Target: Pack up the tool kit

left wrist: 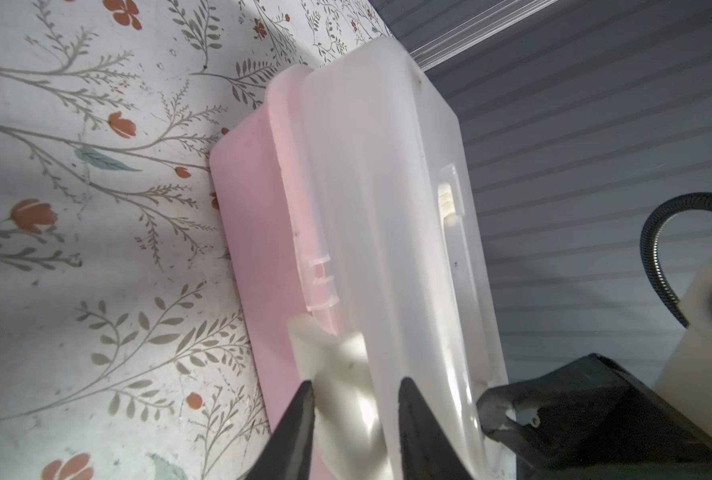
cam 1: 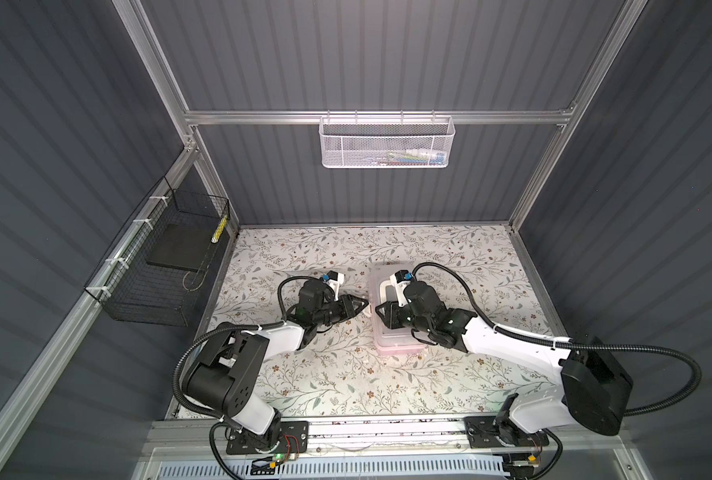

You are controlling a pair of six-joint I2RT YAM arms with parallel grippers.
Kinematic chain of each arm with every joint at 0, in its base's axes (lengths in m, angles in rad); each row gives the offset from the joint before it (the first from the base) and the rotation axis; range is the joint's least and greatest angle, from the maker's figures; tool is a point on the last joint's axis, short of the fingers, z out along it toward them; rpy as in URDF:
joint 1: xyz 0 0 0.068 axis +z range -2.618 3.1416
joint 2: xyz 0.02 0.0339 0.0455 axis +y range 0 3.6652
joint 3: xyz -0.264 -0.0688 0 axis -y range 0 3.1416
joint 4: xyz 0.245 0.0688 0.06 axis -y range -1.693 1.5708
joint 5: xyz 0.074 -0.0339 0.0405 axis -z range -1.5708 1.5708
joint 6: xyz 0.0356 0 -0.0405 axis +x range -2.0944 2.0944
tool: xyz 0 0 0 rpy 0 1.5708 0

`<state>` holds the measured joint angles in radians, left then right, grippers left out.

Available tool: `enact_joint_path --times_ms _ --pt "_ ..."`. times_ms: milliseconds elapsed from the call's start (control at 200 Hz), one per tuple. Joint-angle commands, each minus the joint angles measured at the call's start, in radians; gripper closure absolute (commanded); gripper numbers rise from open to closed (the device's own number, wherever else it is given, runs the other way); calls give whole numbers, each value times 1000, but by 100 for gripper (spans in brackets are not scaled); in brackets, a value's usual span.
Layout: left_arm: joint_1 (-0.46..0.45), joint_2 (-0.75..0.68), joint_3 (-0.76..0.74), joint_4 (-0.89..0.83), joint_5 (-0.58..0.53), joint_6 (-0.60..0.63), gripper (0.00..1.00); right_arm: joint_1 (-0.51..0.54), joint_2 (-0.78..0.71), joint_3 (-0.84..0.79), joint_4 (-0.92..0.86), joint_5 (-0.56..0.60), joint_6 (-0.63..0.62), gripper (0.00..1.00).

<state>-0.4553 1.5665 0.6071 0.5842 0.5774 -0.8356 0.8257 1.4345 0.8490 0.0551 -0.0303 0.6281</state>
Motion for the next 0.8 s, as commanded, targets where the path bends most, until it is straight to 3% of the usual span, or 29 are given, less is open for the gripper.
enact_joint_path --times_ms 0,795 --pt "-9 -17 8 17 14 2 68 -3 38 -40 -112 7 13 64" --pt "-44 32 29 34 5 3 71 -3 40 -46 -112 13 14 64"
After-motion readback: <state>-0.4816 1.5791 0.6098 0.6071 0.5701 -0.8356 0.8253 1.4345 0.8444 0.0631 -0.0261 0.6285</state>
